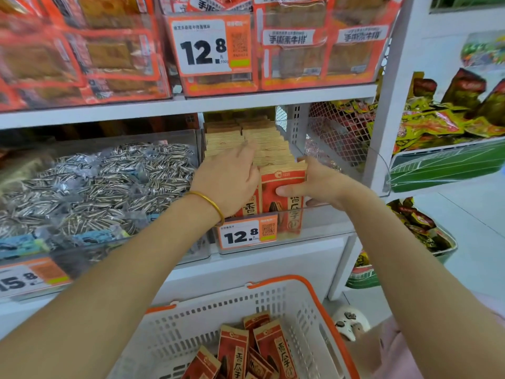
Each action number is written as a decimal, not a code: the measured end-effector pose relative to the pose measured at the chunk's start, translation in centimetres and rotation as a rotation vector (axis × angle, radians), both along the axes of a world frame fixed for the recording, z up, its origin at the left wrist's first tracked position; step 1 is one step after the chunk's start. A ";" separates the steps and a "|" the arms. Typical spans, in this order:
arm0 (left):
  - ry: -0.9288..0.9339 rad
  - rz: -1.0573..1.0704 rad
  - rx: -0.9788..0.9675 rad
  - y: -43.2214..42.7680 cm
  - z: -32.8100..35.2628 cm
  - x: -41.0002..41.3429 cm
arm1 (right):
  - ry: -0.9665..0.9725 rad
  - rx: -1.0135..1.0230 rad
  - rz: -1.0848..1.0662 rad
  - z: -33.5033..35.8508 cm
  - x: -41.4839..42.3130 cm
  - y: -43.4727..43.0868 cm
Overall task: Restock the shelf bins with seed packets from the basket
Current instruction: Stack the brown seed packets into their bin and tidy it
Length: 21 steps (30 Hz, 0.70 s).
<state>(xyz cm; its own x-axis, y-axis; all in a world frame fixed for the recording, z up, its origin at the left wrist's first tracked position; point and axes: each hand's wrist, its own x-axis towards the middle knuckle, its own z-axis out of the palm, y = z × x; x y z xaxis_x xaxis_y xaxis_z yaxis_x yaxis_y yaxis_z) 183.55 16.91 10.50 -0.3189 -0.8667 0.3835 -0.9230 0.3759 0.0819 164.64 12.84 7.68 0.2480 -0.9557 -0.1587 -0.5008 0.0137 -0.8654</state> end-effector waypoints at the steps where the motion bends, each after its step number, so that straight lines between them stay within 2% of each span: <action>1: -0.039 -0.007 -0.001 -0.1 -0.1 0.0 | -0.056 -0.005 -0.023 -0.2 0.1 0.1; 7: -0.149 -0.011 0.020 -0.1 -0.9 0.1 | -0.583 0.093 -0.094 -0.7 1.9 1.3; 9: -0.149 -0.019 0.016 0.0 -0.9 0.1 | -0.674 0.089 -0.147 -0.3 2.5 1.7; 12: -0.154 -0.009 0.030 0.0 -0.8 0.2 | -0.573 0.018 -0.281 -0.4 3.2 1.9; 14: -0.163 -0.002 0.052 0.0 -0.8 0.2 | -0.515 -0.021 -0.280 -0.4 3.2 2.2; 16: -0.147 -0.008 0.029 0.2 -0.6 0.1 | -0.564 -0.013 -0.250 -0.3 3.1 2.6; 19: -0.055 -0.061 -0.182 2.2 -0.6 0.2 | -0.585 -0.154 -0.290 -0.7 2.6 3.8; 21: 0.086 -0.133 -0.329 4.8 -1.8 0.7 | -0.576 -0.374 -0.376 -1.6 2.6 6.2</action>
<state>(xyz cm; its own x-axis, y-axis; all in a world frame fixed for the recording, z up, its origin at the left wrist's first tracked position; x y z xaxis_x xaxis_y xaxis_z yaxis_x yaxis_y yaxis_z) 184.28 21.68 8.68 -0.3750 -0.6452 0.6657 -0.8592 0.5116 0.0119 167.28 19.00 6.09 -0.1577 -0.9564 0.2458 0.0092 -0.2503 -0.9681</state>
